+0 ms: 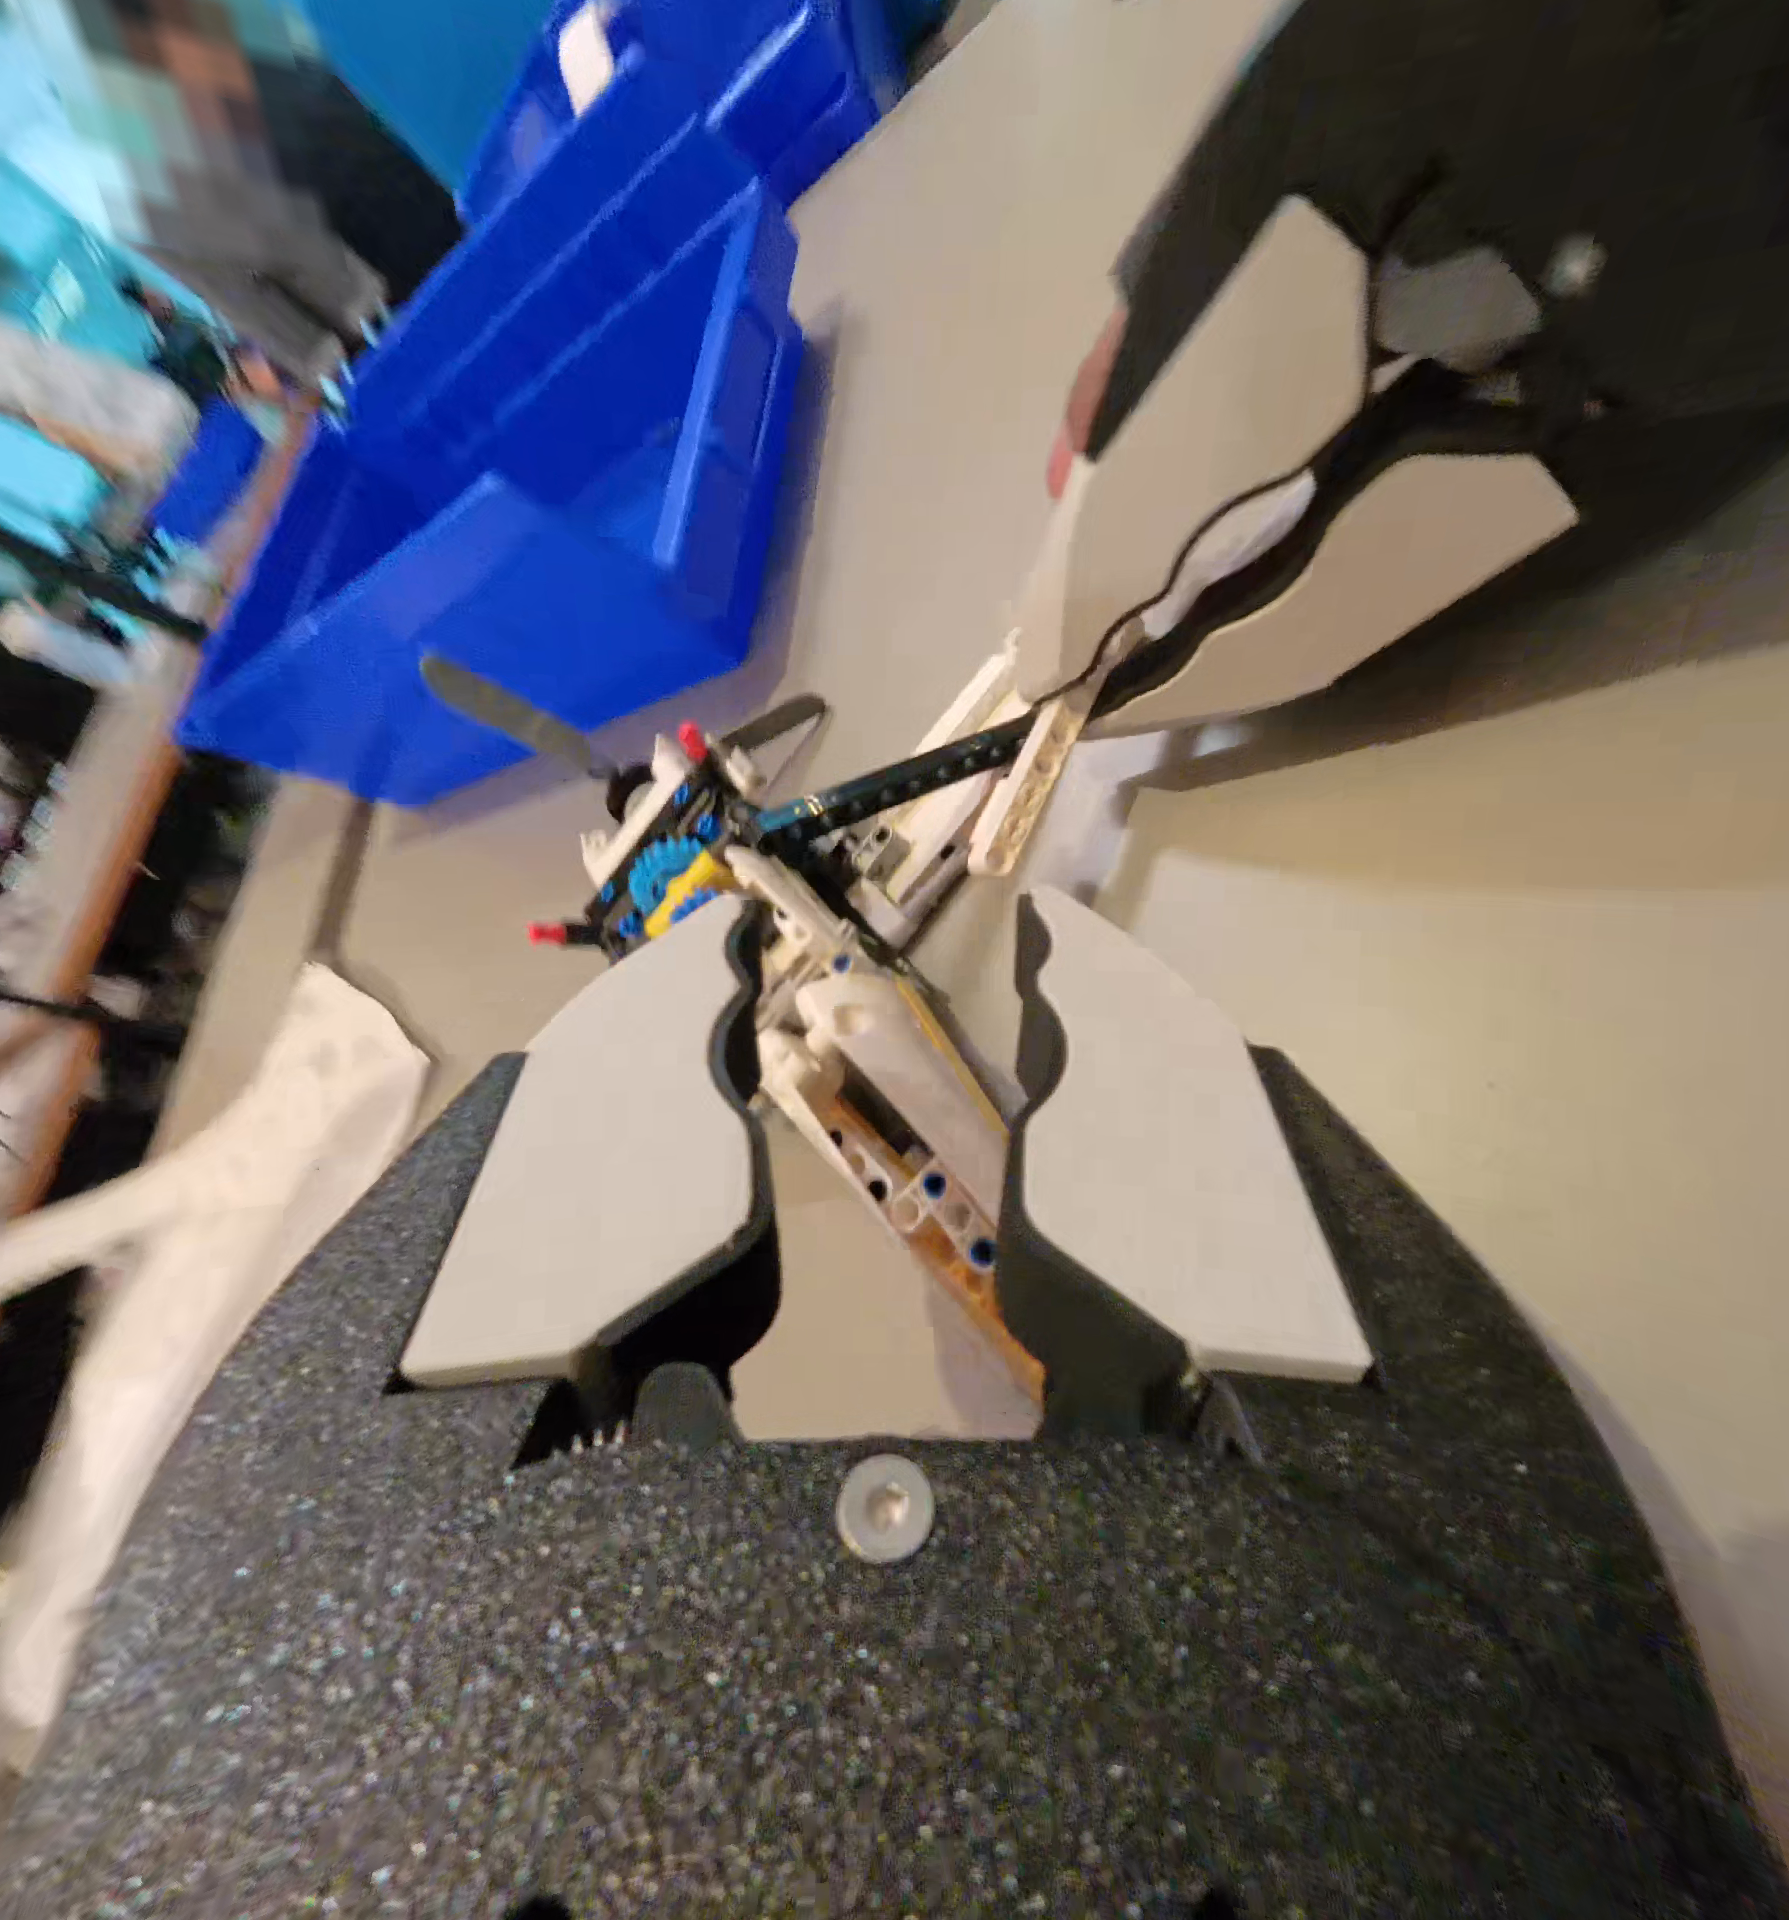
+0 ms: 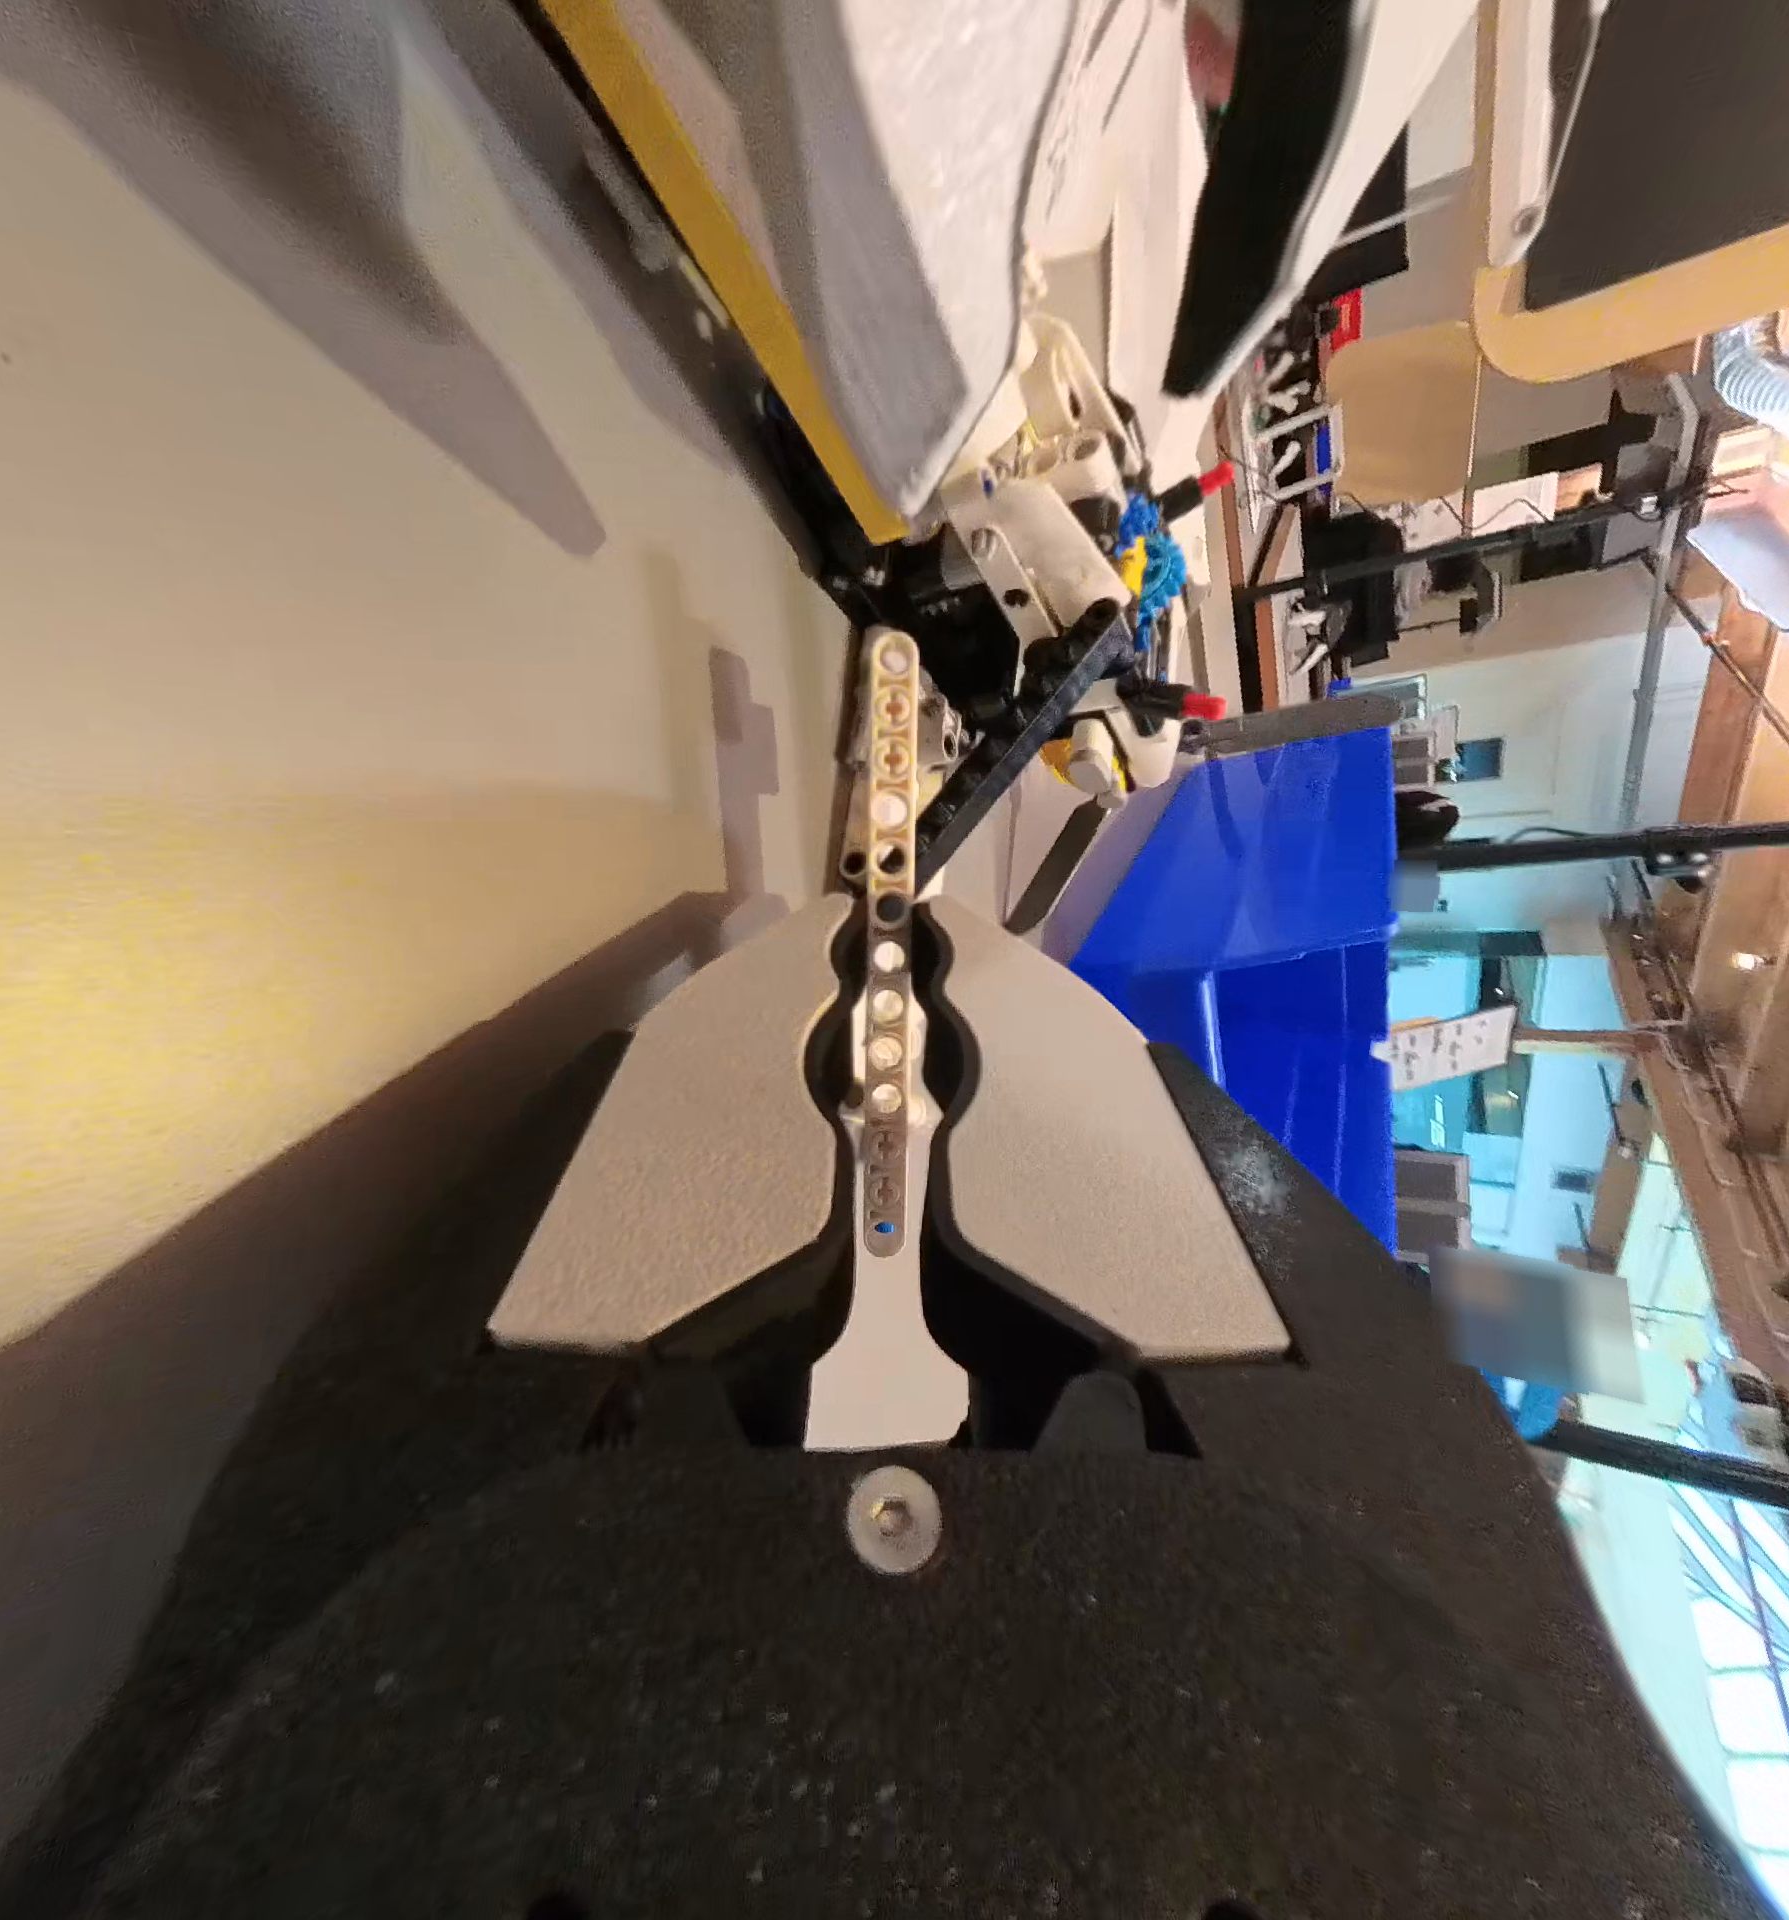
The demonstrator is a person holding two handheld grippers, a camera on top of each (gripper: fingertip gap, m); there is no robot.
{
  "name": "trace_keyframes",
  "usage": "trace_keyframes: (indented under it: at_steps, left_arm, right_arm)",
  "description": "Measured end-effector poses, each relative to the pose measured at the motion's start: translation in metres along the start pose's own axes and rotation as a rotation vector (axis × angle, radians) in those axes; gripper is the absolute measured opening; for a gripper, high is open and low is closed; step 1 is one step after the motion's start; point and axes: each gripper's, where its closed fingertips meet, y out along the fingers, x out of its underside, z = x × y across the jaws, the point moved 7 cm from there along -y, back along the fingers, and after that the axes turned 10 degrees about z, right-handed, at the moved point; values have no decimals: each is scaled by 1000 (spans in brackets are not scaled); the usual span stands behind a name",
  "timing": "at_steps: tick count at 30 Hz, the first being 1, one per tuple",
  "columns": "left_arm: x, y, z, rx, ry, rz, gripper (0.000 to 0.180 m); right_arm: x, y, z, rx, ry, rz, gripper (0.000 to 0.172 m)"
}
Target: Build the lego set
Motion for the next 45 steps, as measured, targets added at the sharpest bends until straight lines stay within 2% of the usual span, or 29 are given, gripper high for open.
trace_keyframes:
  at_steps: [3, 11, 16, 23, 29, 36, 41, 45]
  left_arm:
    - [3, -2, -7, -16, -144, -56, 54]
    - [13, 2, -7, -41, -381, -226, 55]
    - [23, 3, -8, -74, -427, -301, 55]
    - [30, 6, -8, -69, -523, -328, 54]
    - [37, 10, -3, -38, -532, -371, 52]
    - [41, 12, 0, -47, -503, -414, 51]
    - [41, 13, 0, -43, -546, -414, 48]
    - [41, 14, 0, -35, -608, -414, 47]
  right_arm:
    - [-1, 3, -2, 0, -51, -52, 8]
    - [1, 11, -1, -58, -127, -184, 8]
    - [1, 15, -1, -74, -161, -232, 8]
    - [0, 11, 2, -159, -7, -189, 12]
    - [5, 9, 7, -226, 187, -143, 10]
    - [12, 0, 10, -266, 346, -99, 18]
    - [9, -5, 6, -279, 420, -59, 19]
    - [15, -3, 10, -275, 478, -88, 20]
